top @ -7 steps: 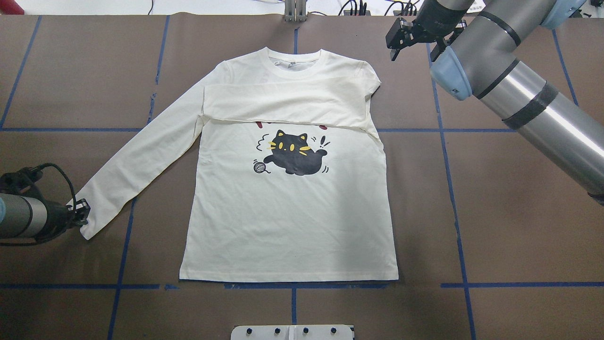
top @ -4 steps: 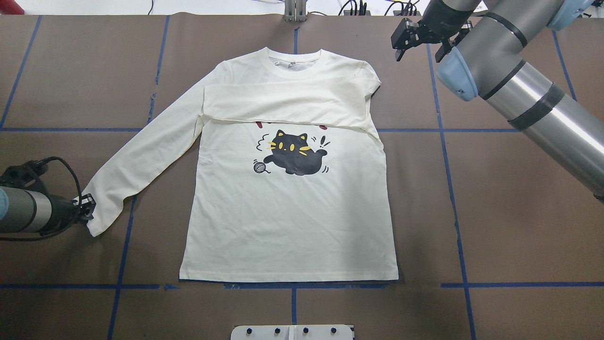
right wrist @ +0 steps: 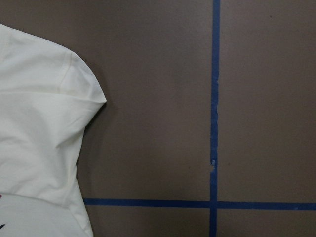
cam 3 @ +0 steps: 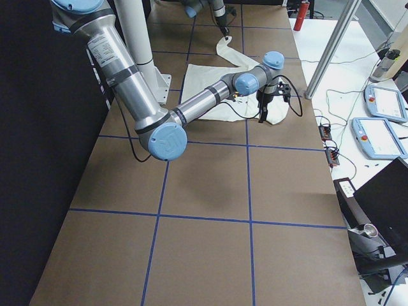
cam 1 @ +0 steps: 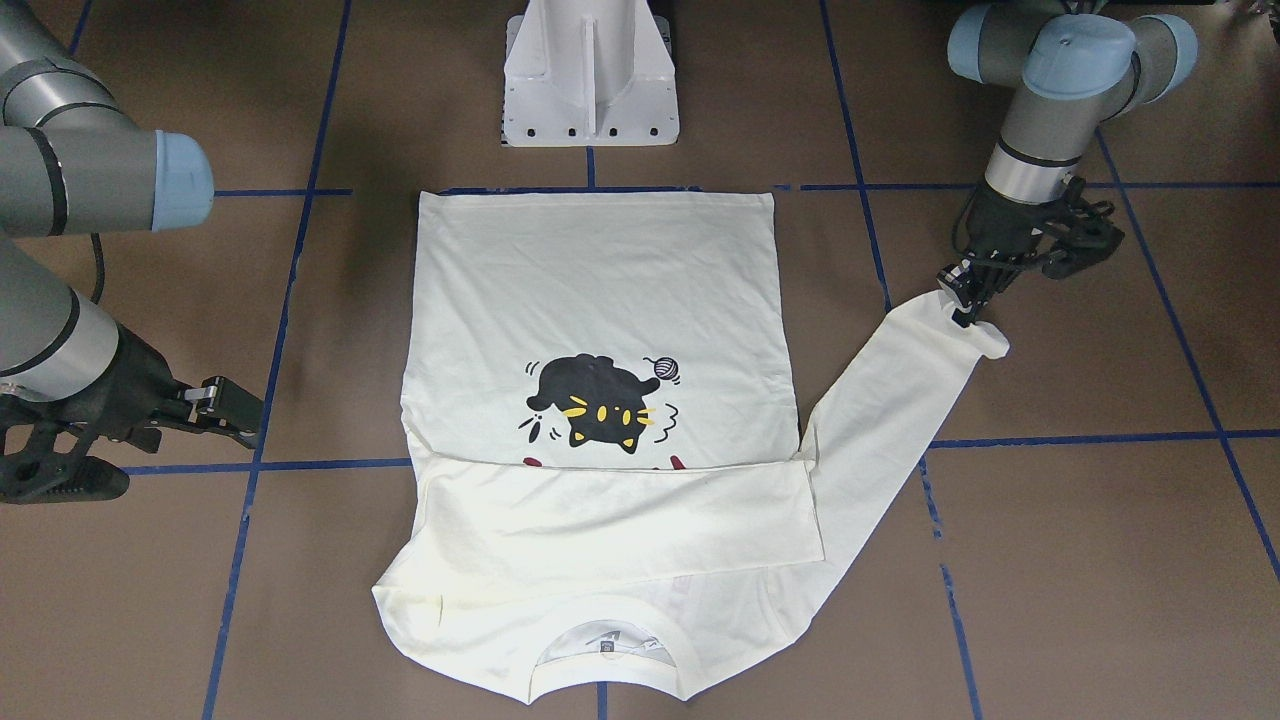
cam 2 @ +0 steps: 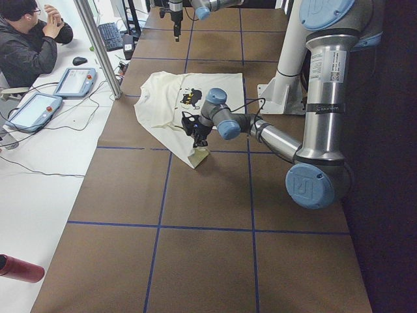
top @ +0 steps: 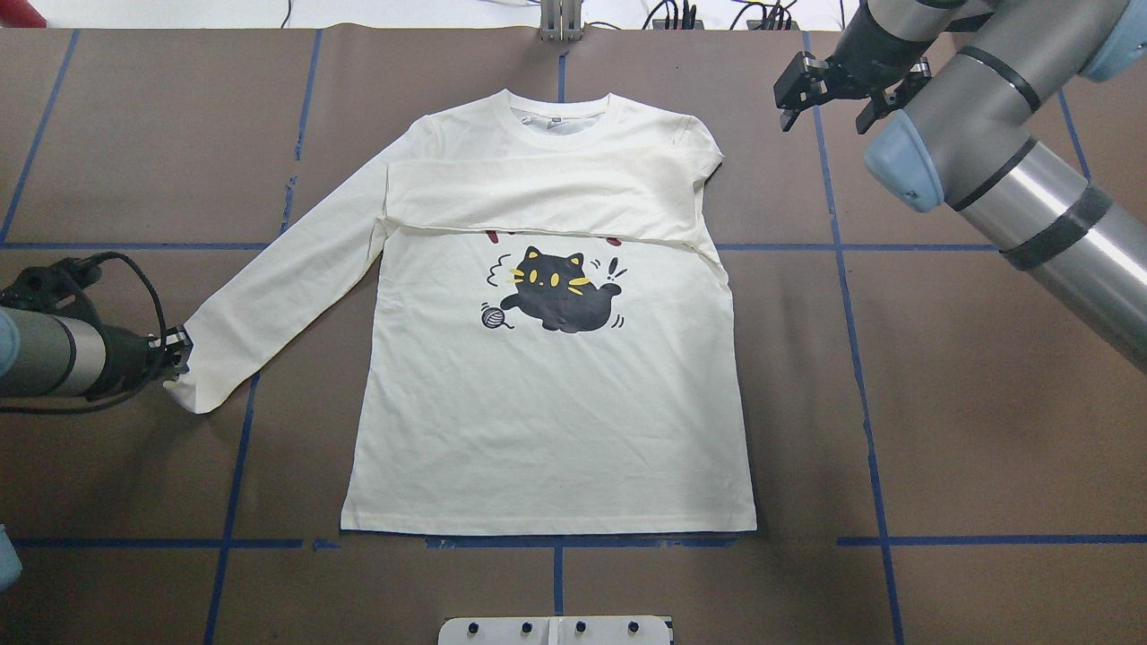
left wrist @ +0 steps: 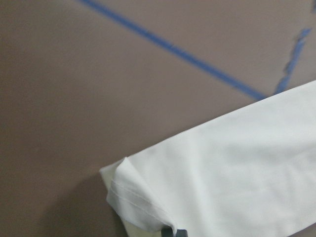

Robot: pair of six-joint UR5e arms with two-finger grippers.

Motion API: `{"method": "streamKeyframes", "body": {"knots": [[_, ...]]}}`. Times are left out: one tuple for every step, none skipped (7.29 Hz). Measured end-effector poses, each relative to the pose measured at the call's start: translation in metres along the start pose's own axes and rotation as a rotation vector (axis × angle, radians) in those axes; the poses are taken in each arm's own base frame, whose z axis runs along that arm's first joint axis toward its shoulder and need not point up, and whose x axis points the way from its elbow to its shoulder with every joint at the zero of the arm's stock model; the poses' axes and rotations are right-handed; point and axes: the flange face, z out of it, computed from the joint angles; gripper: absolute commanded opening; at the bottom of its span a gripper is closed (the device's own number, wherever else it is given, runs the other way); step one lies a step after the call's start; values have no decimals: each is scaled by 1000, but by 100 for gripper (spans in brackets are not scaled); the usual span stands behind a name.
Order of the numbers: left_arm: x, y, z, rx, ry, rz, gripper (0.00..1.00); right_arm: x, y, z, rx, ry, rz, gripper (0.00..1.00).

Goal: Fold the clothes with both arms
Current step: 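Carry the grasped sleeve with the left gripper across the shirt toward the collar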

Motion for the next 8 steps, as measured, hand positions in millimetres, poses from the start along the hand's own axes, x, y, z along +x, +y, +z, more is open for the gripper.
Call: {"method": "streamKeyframes", "body": {"knots": [[37, -23, -7, 13, 9, 14, 0, 22, 13, 4, -6, 8, 4, 100], [80, -41, -11, 7, 36, 19, 0, 43, 28, 7, -11, 16, 10, 100], [127, -55, -19, 3, 76, 24, 0, 61, 42, 9, -16, 25, 18, 100], [172, -65, -37, 9, 131, 32, 0, 80, 53, 9, -20, 33, 21, 100], [216, -70, -63, 20, 196, 42, 0, 93, 59, 7, -19, 37, 21, 100], [263, -72, -94, 32, 266, 46, 0, 100, 62, 6, -20, 40, 21, 100], [315, -74, -118, 36, 324, 39, 0, 102, 62, 6, -21, 41, 22, 100], [367, -72, -131, 28, 358, 31, 0, 103, 63, 7, -22, 42, 23, 100]]}}
